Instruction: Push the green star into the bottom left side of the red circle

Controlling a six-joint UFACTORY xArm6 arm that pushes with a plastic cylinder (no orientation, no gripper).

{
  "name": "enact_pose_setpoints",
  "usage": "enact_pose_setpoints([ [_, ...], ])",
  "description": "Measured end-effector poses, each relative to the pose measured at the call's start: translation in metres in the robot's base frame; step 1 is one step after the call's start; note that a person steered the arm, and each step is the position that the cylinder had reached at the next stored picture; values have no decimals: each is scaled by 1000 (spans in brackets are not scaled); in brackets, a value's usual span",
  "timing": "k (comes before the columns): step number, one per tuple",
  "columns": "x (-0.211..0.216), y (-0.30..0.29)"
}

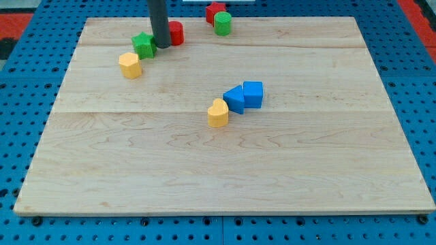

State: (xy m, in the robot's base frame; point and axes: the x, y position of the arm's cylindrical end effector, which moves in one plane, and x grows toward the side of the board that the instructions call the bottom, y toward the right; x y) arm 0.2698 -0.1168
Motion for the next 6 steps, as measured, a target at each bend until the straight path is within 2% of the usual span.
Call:
enact_pose_setpoints([
  [1,-15,15],
  [2,-6,18],
  [3,55,24],
  [4,42,-57],
  [5,26,-54],
  [6,10,26],
])
